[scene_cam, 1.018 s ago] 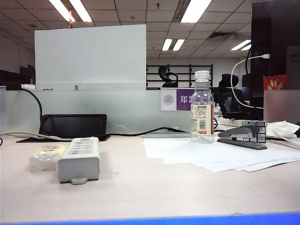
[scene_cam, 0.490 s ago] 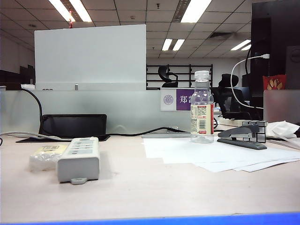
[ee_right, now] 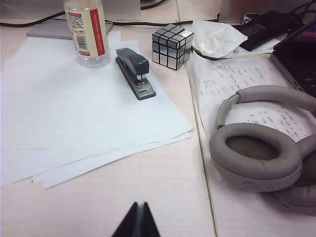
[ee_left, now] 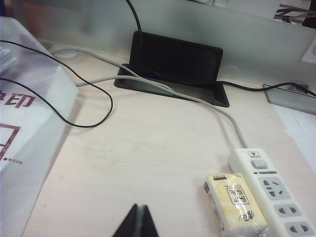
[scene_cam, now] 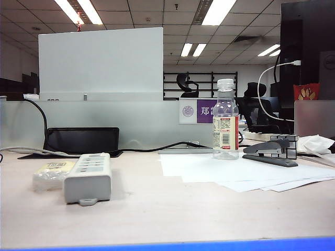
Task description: Press the button on the power strip.
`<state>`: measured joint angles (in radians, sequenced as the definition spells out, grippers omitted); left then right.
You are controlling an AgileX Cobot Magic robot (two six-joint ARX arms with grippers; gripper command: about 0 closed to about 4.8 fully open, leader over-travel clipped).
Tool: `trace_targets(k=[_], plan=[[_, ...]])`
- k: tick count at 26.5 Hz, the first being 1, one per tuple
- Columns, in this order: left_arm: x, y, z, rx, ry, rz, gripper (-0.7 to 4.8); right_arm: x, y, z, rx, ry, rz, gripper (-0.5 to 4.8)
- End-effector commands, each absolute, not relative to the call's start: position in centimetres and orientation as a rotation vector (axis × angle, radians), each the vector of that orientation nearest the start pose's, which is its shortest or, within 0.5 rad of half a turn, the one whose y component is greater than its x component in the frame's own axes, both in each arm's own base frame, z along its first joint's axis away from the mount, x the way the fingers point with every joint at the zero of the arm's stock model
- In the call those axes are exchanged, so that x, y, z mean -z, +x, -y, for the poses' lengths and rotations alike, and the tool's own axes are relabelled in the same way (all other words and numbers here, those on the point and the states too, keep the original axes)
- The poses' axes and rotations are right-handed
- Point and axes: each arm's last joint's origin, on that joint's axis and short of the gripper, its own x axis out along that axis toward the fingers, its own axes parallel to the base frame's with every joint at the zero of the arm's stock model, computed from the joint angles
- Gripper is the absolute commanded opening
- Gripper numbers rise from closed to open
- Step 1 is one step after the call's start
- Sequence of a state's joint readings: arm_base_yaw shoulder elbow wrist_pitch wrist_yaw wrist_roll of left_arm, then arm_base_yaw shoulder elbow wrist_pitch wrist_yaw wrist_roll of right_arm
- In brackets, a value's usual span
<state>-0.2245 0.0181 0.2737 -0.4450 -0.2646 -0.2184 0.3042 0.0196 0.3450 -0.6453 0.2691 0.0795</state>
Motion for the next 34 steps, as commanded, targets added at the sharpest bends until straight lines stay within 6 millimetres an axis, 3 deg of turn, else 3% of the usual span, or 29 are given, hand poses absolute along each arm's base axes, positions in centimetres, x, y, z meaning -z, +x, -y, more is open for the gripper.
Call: trace_targets(k=[1, 21, 34], plan=[[-21.3, 7.1, 0.8, -0.059, -0.176, -0.158, -0.04, -21.6, 5.9, -1.1, -0.023, -0.005, -0.291, 0.00], [-21.2, 7.0, -1.4, -0.357, -0.169, -0.124, -0.04, -21.6, 5.9, -1.1, -0.024, -0.005, -0.291, 0.00], [-19.2, 8.5, -0.8, -0.086, -0.110, -0.090, -0.04, -21.6, 5.9, -1.1, -0.023, -0.005, -0.291, 0.00]])
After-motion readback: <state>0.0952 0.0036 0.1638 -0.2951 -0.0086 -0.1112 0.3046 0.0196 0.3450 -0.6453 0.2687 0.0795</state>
